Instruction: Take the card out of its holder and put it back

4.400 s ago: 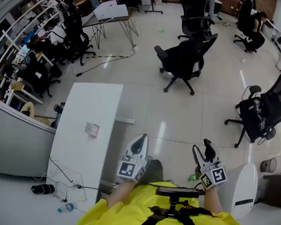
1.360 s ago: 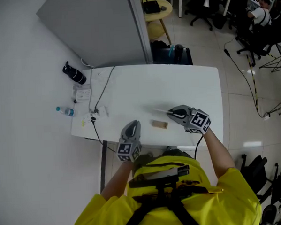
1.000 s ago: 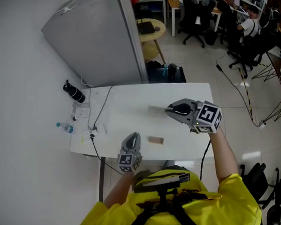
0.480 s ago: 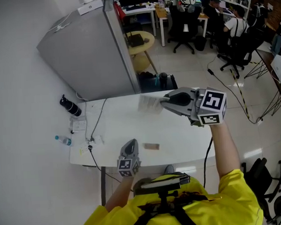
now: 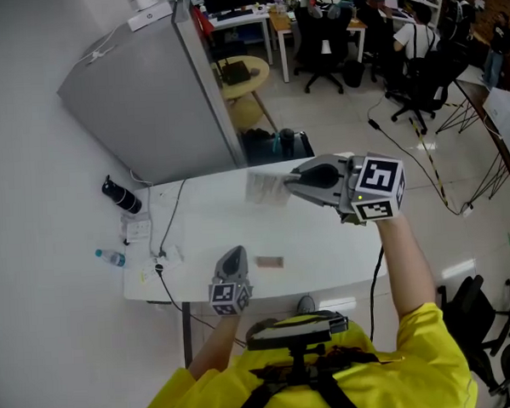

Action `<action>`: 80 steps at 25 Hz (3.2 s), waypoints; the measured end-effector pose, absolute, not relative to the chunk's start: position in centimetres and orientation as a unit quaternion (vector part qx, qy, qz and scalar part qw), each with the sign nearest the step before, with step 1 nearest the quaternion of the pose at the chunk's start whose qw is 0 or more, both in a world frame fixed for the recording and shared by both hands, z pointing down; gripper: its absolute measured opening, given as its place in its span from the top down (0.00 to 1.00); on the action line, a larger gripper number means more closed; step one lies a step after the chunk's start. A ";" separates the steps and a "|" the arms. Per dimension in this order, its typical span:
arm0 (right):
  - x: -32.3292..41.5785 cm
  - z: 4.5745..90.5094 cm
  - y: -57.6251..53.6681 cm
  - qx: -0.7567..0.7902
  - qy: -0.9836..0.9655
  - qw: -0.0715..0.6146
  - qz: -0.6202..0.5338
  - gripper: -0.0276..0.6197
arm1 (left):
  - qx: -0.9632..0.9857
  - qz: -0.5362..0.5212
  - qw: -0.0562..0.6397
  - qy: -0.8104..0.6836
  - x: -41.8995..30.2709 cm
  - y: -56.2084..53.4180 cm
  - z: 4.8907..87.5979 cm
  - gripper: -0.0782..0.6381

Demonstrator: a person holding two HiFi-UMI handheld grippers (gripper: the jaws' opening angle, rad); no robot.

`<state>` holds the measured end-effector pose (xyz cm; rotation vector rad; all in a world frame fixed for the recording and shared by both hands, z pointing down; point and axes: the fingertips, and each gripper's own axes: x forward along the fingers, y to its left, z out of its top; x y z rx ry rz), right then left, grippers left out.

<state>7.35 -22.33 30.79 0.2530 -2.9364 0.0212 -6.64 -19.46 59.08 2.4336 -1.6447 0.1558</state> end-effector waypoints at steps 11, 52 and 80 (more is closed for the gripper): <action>4.0 46.8 -22.2 0.078 -0.982 0.174 0.017 0.93 | 0.818 0.060 0.114 -0.560 -7.4 -18.2 59.6 0.88; 2.7 75.4 -19.4 0.064 -0.965 0.213 0.139 0.75 | 0.792 0.109 0.172 -0.576 -9.5 -15.2 64.2 0.88; 18.6 49.9 -18.9 0.484 -0.862 -0.026 0.149 0.95 | 0.831 0.002 0.131 -0.541 -6.9 -18.2 52.4 0.88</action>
